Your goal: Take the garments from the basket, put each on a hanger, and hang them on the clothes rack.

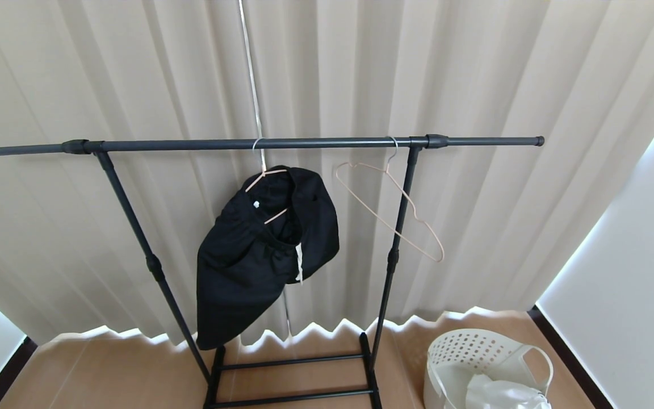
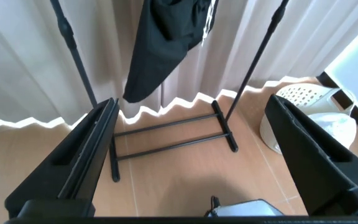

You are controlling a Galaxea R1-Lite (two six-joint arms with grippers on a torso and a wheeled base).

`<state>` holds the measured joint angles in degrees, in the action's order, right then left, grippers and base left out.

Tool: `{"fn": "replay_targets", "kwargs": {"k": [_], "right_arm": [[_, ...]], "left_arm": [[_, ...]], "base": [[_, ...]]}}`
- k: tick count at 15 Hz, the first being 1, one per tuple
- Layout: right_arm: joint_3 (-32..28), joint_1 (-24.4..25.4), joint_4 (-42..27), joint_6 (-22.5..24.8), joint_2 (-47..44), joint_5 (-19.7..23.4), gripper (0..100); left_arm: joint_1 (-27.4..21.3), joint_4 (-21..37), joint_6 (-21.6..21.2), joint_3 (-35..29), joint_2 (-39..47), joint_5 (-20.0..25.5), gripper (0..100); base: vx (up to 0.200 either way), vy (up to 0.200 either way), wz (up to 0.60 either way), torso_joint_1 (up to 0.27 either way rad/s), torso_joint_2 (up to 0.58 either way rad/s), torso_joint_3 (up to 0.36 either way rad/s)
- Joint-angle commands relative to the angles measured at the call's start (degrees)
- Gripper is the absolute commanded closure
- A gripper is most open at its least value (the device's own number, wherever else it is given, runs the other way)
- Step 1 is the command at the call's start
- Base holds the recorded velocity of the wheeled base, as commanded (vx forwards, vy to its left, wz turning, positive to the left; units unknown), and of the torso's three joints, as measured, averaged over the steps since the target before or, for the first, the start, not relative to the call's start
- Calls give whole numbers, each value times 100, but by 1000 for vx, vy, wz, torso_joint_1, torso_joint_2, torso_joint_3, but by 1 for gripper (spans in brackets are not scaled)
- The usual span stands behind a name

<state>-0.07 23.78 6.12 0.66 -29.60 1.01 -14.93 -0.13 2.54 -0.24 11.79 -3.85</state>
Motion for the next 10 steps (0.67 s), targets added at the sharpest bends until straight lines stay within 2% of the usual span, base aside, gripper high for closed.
{"fn": "replay_targets", "kwargs": {"k": [1,3,5,8,10], "right_arm": [[-54,-726,-480,145,1308,-347,0],[-54,-1315,-533,488,1747,-479,0],[-45,-1429,-533,778,2178,-1077,0],[-45,-1570,-524,752,2441,-1182,0],[-45,-1772,-533,338,2459,-1112,0]], "left_arm": [[8,5,-16,7,-159,-1,0],[34,31,-148,-2,-423,-28,0],[298,31,-359,-11,-546,-54,0],[773,31,-588,-20,-546,-45,0],[1203,31,-728,-28,-599,-19,0]], "base": [[0,0,0,0,0,0],[0,0,0,0,0,0],[0,0,0,0,0,0],[0,0,0,0,0,0],[0,0,0,0,0,0]]}}
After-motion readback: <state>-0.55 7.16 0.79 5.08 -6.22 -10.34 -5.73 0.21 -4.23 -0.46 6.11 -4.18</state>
